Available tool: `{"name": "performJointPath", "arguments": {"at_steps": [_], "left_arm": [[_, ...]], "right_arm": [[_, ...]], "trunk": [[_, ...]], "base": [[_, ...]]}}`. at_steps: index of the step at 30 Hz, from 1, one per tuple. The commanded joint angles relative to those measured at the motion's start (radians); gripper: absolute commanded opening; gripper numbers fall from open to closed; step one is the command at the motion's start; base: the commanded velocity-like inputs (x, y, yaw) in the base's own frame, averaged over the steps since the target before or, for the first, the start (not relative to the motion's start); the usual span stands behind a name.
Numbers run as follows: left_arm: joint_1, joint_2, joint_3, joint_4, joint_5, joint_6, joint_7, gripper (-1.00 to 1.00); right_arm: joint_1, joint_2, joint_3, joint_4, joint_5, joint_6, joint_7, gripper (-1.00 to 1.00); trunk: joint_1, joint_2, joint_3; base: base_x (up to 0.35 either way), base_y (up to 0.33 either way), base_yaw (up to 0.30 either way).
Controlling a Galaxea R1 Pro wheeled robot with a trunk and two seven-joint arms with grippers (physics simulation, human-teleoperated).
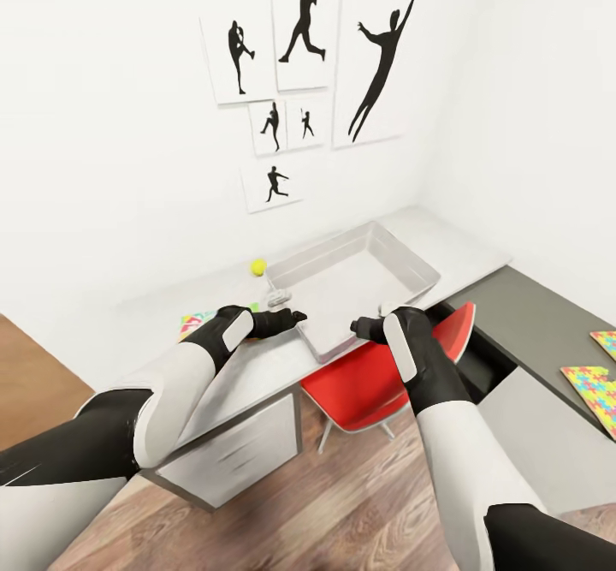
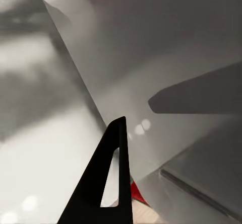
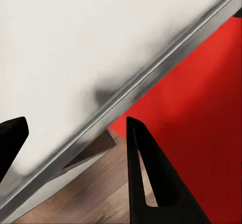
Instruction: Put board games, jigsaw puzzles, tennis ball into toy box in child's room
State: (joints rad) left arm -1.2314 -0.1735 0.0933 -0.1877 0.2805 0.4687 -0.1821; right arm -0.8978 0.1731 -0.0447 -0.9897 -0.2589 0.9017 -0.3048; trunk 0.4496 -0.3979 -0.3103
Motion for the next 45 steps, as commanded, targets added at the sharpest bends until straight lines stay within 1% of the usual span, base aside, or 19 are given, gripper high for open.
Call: {"name": "performJointPath", "arguments": {"at_steps": [1, 8, 27, 45], "left_arm": [[-0.001, -0.001, 0.006, 0.002, 0.012, 0.01, -0.002, -1.0], [-0.001, -0.001, 0.006, 0.002, 0.012, 0.01, -0.002, -1.0], [-0.001, -0.001, 0.006, 0.002, 0.012, 0.011, -0.002, -1.0], [-0.001, -0.001, 0.006, 0.002, 0.012, 0.01, -0.002, -1.0]], "right_arm": [[-0.001, 0.001, 0.001, -0.001, -0.041, -0.004, -0.009, -1.0], [-0.001, 0.001, 0.002, -0.001, -0.041, -0.004, -0.008, -1.0], [-0.001, 0.001, 0.001, -0.004, -0.042, -0.003, -0.008, -1.0], [-0.001, 0.001, 0.002, -0.004, -0.042, -0.003, -0.008, -1.0]], "trunk": [[0.0, -0.002, -0.002], [0.0, -0.002, -0.002], [0.0, -0.002, -0.002], [0.0, -0.002, -0.002]], "base": [[-0.041, 0.118, 0.0], [0.086, 0.094, 0.0], [0.005, 0.002, 0.0], [0.143, -0.074, 0.0]]}}
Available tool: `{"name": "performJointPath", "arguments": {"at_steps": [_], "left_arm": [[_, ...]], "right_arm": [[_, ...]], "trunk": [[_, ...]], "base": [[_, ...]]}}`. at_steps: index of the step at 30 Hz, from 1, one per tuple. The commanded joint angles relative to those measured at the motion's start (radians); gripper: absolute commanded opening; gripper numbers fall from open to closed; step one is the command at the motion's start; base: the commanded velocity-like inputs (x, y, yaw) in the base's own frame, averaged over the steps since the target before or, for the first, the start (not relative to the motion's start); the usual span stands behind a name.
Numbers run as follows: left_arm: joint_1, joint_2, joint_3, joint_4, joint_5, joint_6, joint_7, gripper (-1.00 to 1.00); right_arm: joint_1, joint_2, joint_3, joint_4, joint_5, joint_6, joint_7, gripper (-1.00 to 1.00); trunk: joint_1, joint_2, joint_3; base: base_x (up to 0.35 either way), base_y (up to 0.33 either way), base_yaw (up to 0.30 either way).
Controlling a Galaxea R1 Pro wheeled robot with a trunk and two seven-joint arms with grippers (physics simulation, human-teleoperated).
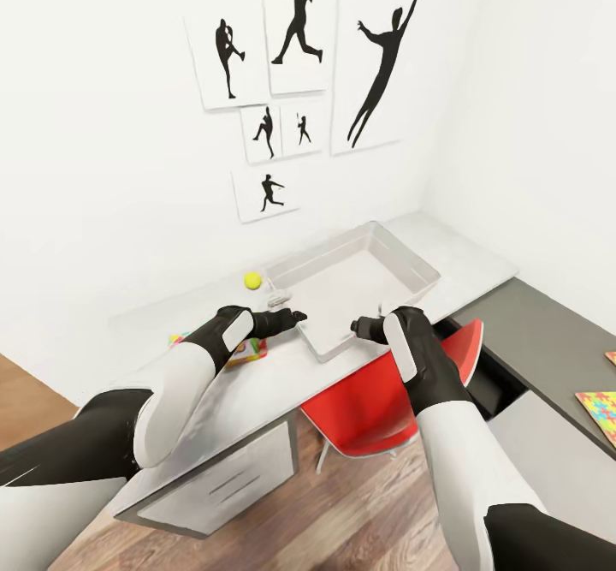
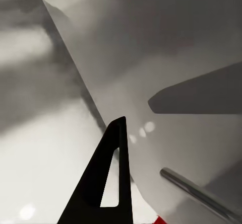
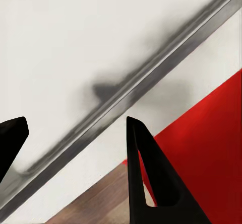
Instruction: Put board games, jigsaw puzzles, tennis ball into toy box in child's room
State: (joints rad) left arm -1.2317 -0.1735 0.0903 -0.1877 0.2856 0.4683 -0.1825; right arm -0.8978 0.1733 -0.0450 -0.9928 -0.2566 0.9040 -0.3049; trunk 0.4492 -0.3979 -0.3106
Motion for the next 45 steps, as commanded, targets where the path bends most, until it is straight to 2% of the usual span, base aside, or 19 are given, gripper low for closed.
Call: {"name": "performJointPath", "arguments": {"at_steps": [1, 39, 45], "left_arm": [[-0.001, -0.001, 0.009, 0.002, 0.007, 0.011, -0.002, -1.0], [0.0, -0.001, 0.009, 0.002, 0.007, 0.012, -0.002, -1.0], [0.0, -0.001, 0.009, 0.002, 0.007, 0.012, -0.002, -1.0]], "right_arm": [[-0.001, 0.001, 0.002, -0.001, -0.044, -0.005, -0.008, -1.0], [-0.002, 0.001, 0.002, -0.001, -0.044, 0.001, -0.008, -1.0], [-0.003, 0.001, 0.002, -0.001, -0.044, 0.001, -0.008, -1.0]], "trunk": [[0.001, -0.002, -0.002], [0.001, -0.002, -0.061], [0.001, -0.002, -0.063]], "base": [[0.09, -0.072, 0.0], [0.005, -0.004, 0.0], [0.0, 0.0, 0.0]]}}
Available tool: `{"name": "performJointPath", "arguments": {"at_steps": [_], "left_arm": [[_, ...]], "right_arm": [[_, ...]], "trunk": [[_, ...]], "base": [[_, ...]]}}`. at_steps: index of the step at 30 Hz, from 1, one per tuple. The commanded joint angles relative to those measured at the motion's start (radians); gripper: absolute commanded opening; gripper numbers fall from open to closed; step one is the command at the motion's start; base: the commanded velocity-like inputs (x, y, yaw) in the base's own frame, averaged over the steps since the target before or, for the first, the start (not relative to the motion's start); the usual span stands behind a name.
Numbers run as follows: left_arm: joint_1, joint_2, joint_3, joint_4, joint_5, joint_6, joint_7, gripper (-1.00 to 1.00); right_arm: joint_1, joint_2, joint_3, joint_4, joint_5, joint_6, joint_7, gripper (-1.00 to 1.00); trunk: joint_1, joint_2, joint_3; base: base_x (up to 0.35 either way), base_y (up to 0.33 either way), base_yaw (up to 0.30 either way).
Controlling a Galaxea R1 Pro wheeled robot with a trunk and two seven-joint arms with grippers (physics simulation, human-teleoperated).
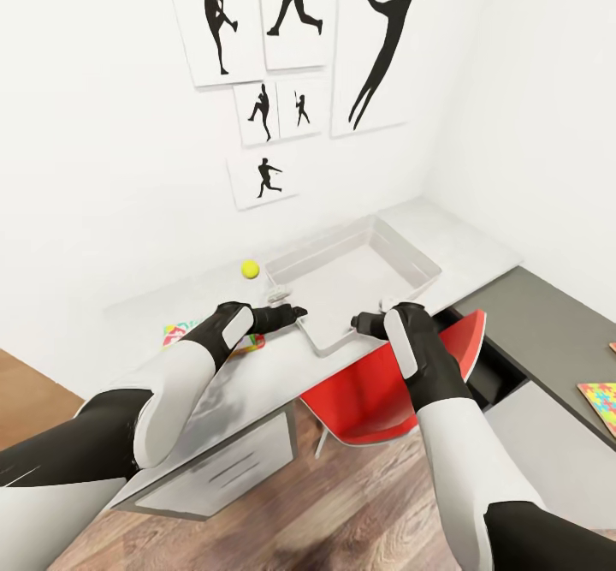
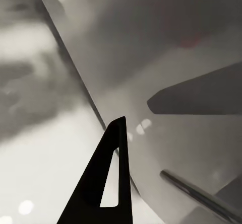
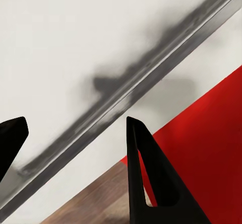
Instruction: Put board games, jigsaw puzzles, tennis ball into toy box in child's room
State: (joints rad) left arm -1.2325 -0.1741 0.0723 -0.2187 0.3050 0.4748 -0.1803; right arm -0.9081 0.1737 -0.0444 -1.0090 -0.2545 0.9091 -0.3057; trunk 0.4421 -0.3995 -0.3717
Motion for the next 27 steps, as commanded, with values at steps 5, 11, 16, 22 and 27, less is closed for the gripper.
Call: {"name": "performJointPath", "arguments": {"at_steps": [5, 11, 16, 22, 27], "left_arm": [[0.001, 0.0, 0.027, 0.033, -0.013, 0.005, -0.004, 1.0], [0.001, 0.0, 0.027, 0.033, -0.013, 0.005, -0.004, 1.0], [0.001, 0.0, 0.027, 0.033, -0.013, 0.005, -0.004, 1.0], [0.001, 0.0, 0.027, 0.031, -0.014, 0.005, -0.005, 1.0], [0.001, 0.0, 0.028, 0.03, -0.013, 0.006, -0.005, 1.0]], "right_arm": [[0.008, 0.001, 0.001, 0.015, -0.046, -0.004, -0.007, 1.0], [0.008, 0.001, 0.001, 0.014, -0.046, -0.003, -0.007, 1.0], [0.008, 0.001, 0.001, 0.014, -0.046, -0.003, -0.007, 1.0], [0.009, 0.001, 0.001, 0.013, -0.046, -0.003, -0.007, 1.0], [0.009, 0.001, 0.001, 0.005, -0.046, -0.003, -0.007, 1.0]], "trunk": [[0.008, 0.0, -0.002], [0.008, 0.0, -0.002], [0.008, 0.0, -0.002], [0.008, 0.0, -0.002], [0.008, 0.0, 0.001]], "base": [[0.0, 0.0, 0.0], [0.0, 0.0, 0.0], [0.0, 0.0, 0.0], [0.0, 0.0, 0.0], [0.0, 0.0, 0.0]]}}
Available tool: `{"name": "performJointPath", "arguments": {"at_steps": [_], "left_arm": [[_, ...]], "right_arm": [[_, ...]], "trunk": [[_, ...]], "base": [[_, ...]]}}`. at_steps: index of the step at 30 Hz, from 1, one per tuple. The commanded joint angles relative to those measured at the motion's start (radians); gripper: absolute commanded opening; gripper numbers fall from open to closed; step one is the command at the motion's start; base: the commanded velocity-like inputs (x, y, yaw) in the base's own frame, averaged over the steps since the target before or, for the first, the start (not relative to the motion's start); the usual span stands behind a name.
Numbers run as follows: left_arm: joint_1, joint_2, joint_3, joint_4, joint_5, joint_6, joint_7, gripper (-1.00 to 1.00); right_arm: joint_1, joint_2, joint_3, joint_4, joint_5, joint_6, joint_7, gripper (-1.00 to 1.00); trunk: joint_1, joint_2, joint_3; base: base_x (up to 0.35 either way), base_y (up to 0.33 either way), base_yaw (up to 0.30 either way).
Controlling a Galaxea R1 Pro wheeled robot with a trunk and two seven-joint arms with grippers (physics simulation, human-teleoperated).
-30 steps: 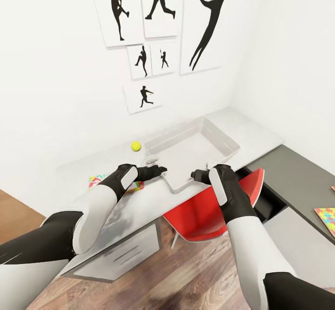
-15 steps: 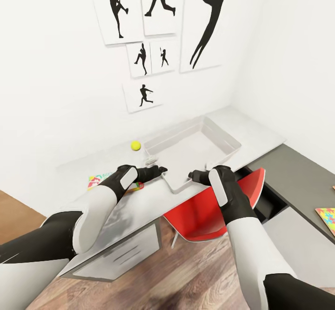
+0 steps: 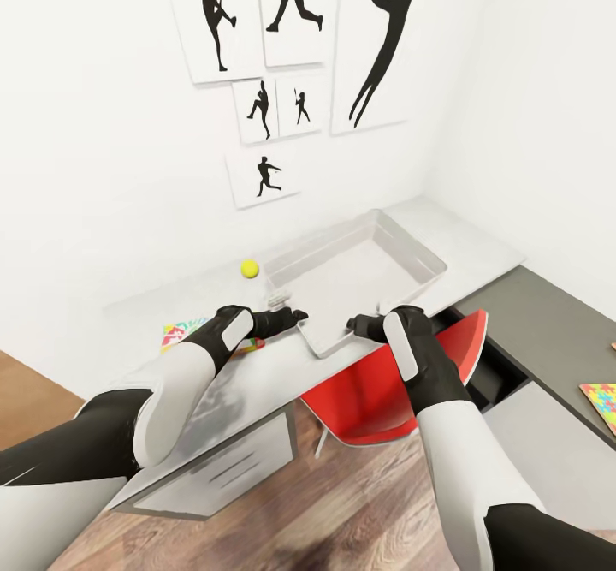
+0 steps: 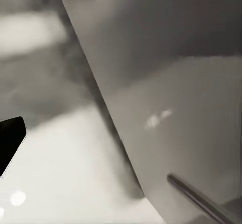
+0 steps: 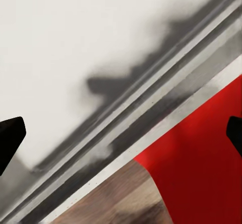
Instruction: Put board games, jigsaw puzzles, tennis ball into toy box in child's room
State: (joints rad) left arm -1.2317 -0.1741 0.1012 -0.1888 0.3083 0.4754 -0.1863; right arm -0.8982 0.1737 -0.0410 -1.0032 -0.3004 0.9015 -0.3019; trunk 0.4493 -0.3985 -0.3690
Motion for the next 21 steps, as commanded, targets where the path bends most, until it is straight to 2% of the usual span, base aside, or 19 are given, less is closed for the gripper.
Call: {"name": "performJointPath", "arguments": {"at_steps": [1, 21], "left_arm": [[0.0, 0.0, -0.001, 0.0, -0.017, 0.005, 0.0, 1.0], [0.0, 0.0, -0.001, -0.001, -0.015, 0.005, -0.001, 1.0]], "right_arm": [[-0.001, 0.001, -0.002, -0.002, 0.0, 0.005, -0.011, 1.0], [-0.001, 0.001, -0.002, -0.005, 0.0, 0.005, -0.01, 1.0]], "trunk": [[0.001, -0.002, -0.001], [0.001, -0.002, 0.031]], "base": [[0.0, 0.0, 0.0], [0.0, 0.0, 0.0]]}}
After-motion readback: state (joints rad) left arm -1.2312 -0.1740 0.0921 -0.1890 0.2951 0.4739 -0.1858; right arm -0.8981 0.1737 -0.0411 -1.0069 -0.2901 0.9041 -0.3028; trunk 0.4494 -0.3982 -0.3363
